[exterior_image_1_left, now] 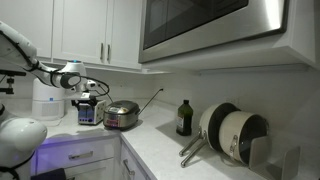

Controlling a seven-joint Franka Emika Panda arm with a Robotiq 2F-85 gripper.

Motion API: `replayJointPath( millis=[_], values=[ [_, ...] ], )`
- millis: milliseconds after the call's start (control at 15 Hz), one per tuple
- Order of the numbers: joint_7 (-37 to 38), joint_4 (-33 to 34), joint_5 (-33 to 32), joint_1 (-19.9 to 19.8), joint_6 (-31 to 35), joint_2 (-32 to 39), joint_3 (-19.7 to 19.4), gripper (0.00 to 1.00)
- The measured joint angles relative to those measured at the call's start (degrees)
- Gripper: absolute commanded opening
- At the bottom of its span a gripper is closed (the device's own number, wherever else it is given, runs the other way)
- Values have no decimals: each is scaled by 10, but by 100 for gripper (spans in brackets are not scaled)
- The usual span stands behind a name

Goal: Push the lever on the toaster downwards

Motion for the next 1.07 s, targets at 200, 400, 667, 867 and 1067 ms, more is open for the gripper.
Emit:
replayJointPath(
  millis=[200,400,667,867,1067],
  values=[
    [14,12,-1,13,29,27,7,100],
    [24,35,-1,20,35,49,11,100],
    [31,70,-1,23,35,74,16,58],
    [31,90,-1,26,35,90,20,35],
    [31,103,-1,28,36,102,23,13]
  ],
)
